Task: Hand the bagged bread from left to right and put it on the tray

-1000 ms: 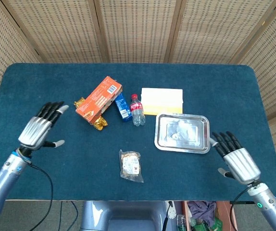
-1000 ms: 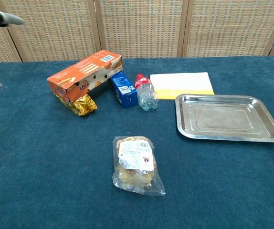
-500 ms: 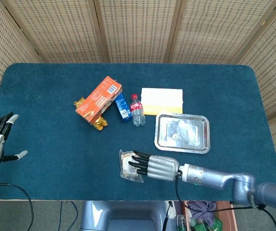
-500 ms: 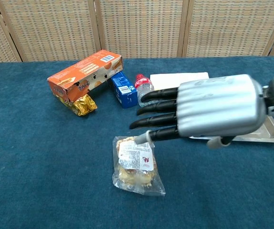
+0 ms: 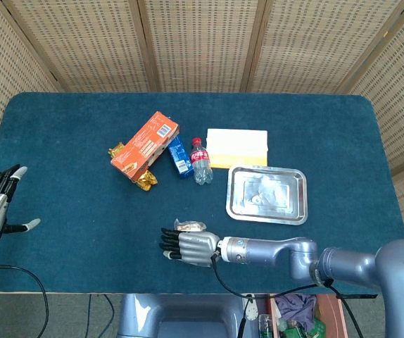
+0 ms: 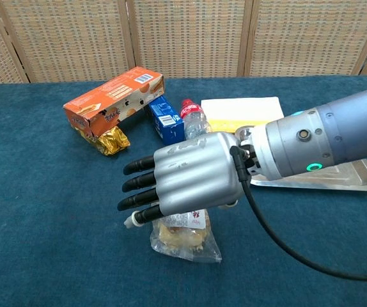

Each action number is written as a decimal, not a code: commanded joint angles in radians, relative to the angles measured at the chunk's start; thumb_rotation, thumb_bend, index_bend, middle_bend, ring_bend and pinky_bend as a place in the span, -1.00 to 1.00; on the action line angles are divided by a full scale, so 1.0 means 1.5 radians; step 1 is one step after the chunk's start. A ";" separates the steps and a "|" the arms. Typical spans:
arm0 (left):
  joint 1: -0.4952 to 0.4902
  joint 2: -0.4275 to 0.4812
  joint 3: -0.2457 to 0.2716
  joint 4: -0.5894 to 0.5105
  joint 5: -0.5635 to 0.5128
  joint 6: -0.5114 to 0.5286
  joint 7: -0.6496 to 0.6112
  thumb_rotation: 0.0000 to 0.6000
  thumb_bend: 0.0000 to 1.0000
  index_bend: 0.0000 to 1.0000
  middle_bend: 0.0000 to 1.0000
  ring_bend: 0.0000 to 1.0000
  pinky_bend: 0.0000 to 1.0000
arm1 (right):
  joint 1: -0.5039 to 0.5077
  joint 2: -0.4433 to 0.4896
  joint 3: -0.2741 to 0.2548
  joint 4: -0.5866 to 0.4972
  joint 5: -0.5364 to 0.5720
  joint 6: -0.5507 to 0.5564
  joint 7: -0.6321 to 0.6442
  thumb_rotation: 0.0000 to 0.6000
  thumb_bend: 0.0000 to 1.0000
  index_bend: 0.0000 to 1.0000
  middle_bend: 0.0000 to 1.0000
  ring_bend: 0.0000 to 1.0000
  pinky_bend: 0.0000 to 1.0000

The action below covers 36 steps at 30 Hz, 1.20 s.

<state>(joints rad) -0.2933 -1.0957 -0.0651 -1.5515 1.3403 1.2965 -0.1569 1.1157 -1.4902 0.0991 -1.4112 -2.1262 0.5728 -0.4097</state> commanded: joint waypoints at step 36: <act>0.000 -0.002 -0.013 0.001 0.014 -0.037 -0.004 1.00 -1.00 -1.00 -1.00 -1.00 -1.00 | -0.202 0.068 0.066 0.061 0.504 0.147 -0.203 1.00 -0.58 0.03 0.09 -0.12 0.12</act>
<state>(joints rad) -0.2923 -1.0986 -0.0844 -1.5497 1.3605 1.2431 -0.1632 0.8351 -1.3909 0.1972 -1.3155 -1.4172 0.8100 -0.6839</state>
